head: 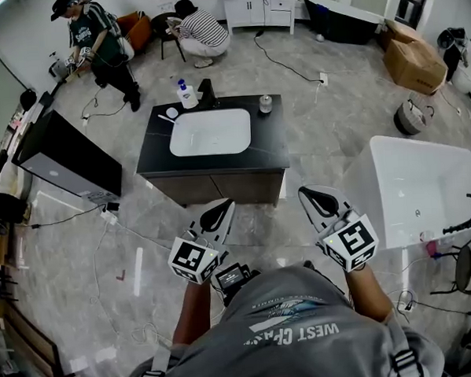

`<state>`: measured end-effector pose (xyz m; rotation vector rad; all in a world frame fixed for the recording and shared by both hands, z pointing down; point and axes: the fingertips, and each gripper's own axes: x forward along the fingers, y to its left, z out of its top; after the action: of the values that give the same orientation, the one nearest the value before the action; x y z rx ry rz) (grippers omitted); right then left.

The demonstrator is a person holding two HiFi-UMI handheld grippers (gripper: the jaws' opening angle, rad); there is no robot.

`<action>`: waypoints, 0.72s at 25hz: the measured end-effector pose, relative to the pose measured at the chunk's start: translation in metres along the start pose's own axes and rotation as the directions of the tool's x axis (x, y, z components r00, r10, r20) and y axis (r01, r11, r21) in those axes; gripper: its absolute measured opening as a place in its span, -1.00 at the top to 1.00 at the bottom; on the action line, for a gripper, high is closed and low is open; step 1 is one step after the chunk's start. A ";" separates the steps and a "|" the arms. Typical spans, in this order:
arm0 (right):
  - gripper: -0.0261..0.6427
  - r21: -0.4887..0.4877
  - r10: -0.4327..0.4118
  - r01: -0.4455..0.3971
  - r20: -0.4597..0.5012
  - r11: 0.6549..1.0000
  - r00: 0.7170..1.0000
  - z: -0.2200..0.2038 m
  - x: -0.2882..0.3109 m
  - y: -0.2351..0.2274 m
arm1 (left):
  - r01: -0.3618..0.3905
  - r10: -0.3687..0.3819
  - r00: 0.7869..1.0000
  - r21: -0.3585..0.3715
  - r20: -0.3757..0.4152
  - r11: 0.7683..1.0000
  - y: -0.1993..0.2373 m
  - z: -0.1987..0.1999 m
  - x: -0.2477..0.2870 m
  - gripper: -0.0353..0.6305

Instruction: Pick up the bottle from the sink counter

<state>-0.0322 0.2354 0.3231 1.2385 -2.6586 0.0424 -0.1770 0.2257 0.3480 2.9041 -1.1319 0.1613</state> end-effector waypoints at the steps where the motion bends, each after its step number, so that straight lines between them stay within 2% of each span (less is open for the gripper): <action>1: 0.92 -0.001 -0.004 0.004 -0.002 1.000 1.000 0.000 0.001 0.000 | 0.004 -0.004 1.000 -0.001 -0.001 1.000 0.001 -0.001 0.001 0.89; 9: 0.92 0.008 -0.033 0.033 -0.006 0.999 0.999 0.003 0.004 -0.001 | 0.037 -0.037 0.999 -0.017 -0.003 0.999 0.005 -0.009 0.005 0.89; 13: 0.92 0.063 -0.033 0.032 0.027 0.998 0.999 0.004 0.008 -0.012 | 0.029 -0.030 0.999 -0.025 -0.013 0.999 0.008 -0.011 0.009 0.89; 18: 0.92 0.078 -0.011 0.008 0.041 0.997 0.999 0.006 0.019 -0.031 | 0.011 -0.012 0.999 -0.030 -0.033 1.000 0.010 -0.012 0.023 0.89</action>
<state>-0.0216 0.2004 0.3186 1.2889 -2.7100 0.1212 -0.1678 0.2030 0.3617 2.8705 -1.1030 0.1905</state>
